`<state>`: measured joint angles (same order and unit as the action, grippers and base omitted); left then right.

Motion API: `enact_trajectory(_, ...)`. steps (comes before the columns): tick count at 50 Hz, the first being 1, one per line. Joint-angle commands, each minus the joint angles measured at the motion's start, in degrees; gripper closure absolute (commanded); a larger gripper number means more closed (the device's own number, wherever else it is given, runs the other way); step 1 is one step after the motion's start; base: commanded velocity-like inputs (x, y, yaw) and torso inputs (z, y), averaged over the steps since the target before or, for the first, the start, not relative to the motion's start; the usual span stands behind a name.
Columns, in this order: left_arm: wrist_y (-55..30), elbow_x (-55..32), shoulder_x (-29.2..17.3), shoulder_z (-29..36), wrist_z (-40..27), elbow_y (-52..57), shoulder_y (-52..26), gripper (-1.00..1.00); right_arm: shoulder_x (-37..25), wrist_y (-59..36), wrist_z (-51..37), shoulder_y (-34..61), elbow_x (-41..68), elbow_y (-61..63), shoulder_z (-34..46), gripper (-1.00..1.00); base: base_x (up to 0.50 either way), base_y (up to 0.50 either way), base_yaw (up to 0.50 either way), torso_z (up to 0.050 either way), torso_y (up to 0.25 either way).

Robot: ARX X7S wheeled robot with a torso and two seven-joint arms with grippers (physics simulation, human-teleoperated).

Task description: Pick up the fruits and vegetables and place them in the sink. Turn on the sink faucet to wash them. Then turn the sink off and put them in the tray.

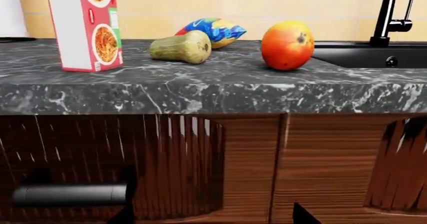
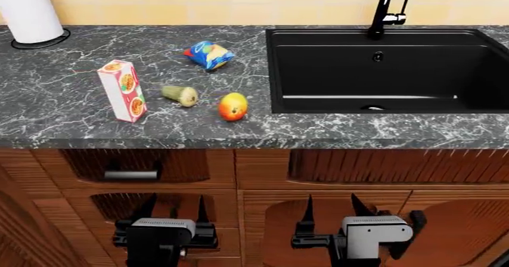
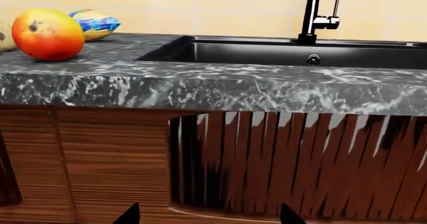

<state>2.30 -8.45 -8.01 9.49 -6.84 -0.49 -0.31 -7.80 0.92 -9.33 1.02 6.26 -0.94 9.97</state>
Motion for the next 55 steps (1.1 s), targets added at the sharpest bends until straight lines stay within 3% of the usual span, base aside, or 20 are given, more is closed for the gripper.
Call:
enact_trajectory(1, 0.0, -0.2, -0.4, 0.6, -0.6, 0.1, 0.0, -1.0, -0.4, -0.2, -0.5, 0.0, 0.6, 0.3, 0.5, -1.0, 0.0, 0.5, 0.0, 0.05, 0.0)
enact_trajectory(16, 0.6, -0.5, -0.9, 1.1, -1.4, 0.7, 0.6, -1.0, -0.8, 0.2, -0.9, 0.3, 1.4, -0.2, 1.0, -1.0, 0.0, 0.39, 0.0, 0.039, 0.0)
enact_trajectory(19, -1.6, -1.4, -1.9, 1.2, -1.4, 5.5, 2.1, -1.0, -1.7, -2.0, -1.1, -1.2, 1.8, 4.8, 1.1, -1.0, 0.0, 0.0, 0.0, 0.0, 0.0)
enact_trajectory(24, -13.3, -4.5, -5.1, 1.2, -2.5, 21.7, 4.2, -1.0, -5.1, -13.8, -1.5, -4.1, 5.1, 21.4, 0.7, -1.0, 0.0, 0.0, 0.0, 0.0, 0.0)
enact_trajectory(31, -40.0, -16.4, -10.2, -2.0, -5.8, 44.8, -1.4, -1.0, -11.1, -42.3, -3.3, 0.4, 16.5, 45.4, -2.7, -1.0, 0.0, 0.0, 0.0, 0.0, 0.0)
enact_trajectory(35, -60.4, -32.4, -11.0, -8.4, -9.5, 52.6, -11.1, -1.0, -12.3, -64.1, -6.0, 10.4, 30.6, 55.0, -10.7, -1.0, 0.0, 0.0, 0.0, 0.0, 0.0)
enact_trajectory(37, -72.1, -45.6, -10.4, -14.7, -13.6, 53.9, -17.9, -1.0, -11.0, -78.0, -8.3, 18.2, 41.3, 57.6, -17.6, -1.0, 0.0, 0.0, 0.0, 0.0, 0.0)
enact_trajectory(39, -82.3, -62.7, -10.1, -21.4, -23.0, 52.3, -26.6, -1.0, -9.7, -90.8, -13.6, 26.9, 54.6, 56.9, -24.2, -1.0, 0.0, 0.0, 0.0, 0.0, 0.0)
enact_trajectory(40, -84.5, -71.3, -11.1, -22.3, -30.2, 50.0, -30.6, -1.0, -12.4, -90.8, -22.2, 30.1, 63.2, 52.9, -24.3, -1.0, 0.0, 0.0, 0.0, 0.0, 0.0)
enact_trajectory(42, -82.2, -88.4, -15.5, -18.1, -44.5, 44.5, -38.2, -1.0, -18.5, -87.9, -39.4, 38.4, 80.4, 44.2, -19.7, -1.0, 0.0, 0.0, 0.0, 0.0, 0.0)
enact_trajectory(44, -78.9, -100.3, -18.7, -12.9, -51.8, 40.6, -44.1, -1.0, -23.3, -83.3, -53.6, 45.0, 97.6, 39.7, -13.3, -1.0, 0.0, 0.0, 0.0, 0.0, 0.0)
enact_trajectory(45, -77.9, -103.0, -19.8, -10.8, -53.9, 39.1, -46.7, -1.0, -24.9, -81.7, -56.1, 48.1, 104.9, 37.6, -10.7, -1.0, 0.0, 0.0, 0.0, 0.0, 0.0)
enact_trajectory(48, -76.0, -108.8, -21.9, -5.4, -57.7, 34.5, -53.4, -1.0, -28.4, -78.9, -61.0, 56.6, 112.3, 32.0, -3.7, -1.0, 0.0, 0.0, 0.0, 0.0, 0.0)
enact_trajectory(55, -73.3, -116.8, -23.7, 2.4, -62.0, 28.0, -62.4, -1.0, -31.2, -76.2, -66.9, 69.8, 121.9, 24.5, 7.8, -1.0, 0.0, 0.0, 0.0, 0.0, 0.0)
